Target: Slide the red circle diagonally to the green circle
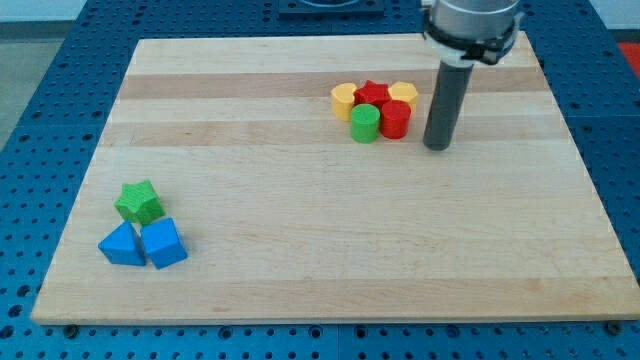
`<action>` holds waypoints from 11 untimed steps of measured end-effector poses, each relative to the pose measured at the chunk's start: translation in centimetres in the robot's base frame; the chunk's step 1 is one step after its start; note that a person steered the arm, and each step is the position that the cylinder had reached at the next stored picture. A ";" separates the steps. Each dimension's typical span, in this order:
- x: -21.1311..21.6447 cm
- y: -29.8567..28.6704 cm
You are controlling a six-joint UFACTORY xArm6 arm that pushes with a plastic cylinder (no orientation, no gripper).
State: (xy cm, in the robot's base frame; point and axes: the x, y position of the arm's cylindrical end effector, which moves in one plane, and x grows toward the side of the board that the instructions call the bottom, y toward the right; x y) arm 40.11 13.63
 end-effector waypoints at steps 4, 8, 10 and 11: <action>-3.6 -3.4; 0.7 -11.1; 5.2 -15.3; 5.2 -17.7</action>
